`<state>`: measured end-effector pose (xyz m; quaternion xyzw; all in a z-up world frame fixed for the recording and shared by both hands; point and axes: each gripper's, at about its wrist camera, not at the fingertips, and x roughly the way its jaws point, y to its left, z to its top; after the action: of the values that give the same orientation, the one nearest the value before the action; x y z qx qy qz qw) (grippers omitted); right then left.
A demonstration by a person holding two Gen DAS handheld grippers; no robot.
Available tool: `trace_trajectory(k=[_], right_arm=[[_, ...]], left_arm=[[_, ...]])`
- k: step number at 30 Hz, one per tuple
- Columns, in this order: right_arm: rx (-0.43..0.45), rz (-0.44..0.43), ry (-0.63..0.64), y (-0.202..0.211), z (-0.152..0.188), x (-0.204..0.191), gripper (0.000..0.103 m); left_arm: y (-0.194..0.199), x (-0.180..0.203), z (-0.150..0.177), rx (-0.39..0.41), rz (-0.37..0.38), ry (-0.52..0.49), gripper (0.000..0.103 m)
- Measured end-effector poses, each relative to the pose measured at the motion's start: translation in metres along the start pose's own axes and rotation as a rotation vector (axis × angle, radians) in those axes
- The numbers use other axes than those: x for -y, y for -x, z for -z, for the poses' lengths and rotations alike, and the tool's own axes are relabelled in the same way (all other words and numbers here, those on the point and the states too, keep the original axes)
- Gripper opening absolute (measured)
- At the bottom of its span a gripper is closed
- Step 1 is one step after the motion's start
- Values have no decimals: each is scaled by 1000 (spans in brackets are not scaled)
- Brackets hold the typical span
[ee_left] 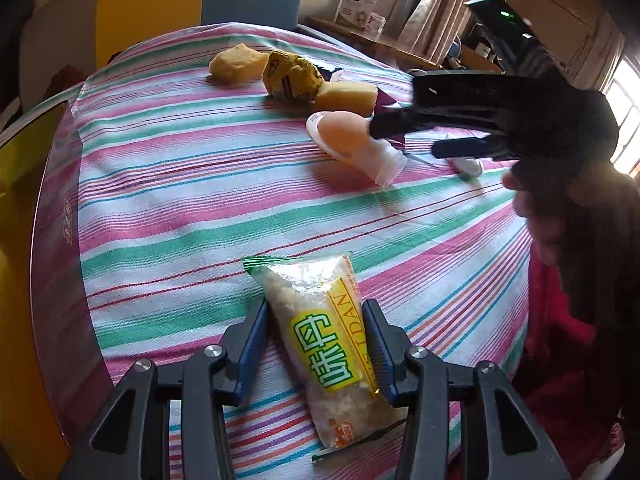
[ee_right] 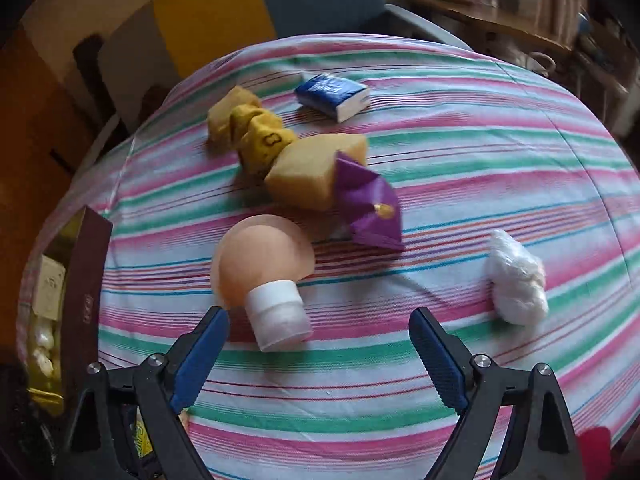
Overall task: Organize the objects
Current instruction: 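Grasp the yellow snack packet with the left tool, then grasp the peach-capped bottle with the right tool while the left tool holds the packet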
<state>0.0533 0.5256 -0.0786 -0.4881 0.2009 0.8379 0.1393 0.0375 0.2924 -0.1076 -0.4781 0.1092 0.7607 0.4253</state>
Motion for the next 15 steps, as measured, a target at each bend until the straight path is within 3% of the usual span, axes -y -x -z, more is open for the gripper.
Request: trace_trajectory(k=[4,15], right_arm=[[-11,-40,-8,-15,-11,-7,95],[-14,8,56,-40,-24,-23,97]], left_arm=[[2,-1,2,6,7,3,48],[0,1,4,16,2,-2,49]])
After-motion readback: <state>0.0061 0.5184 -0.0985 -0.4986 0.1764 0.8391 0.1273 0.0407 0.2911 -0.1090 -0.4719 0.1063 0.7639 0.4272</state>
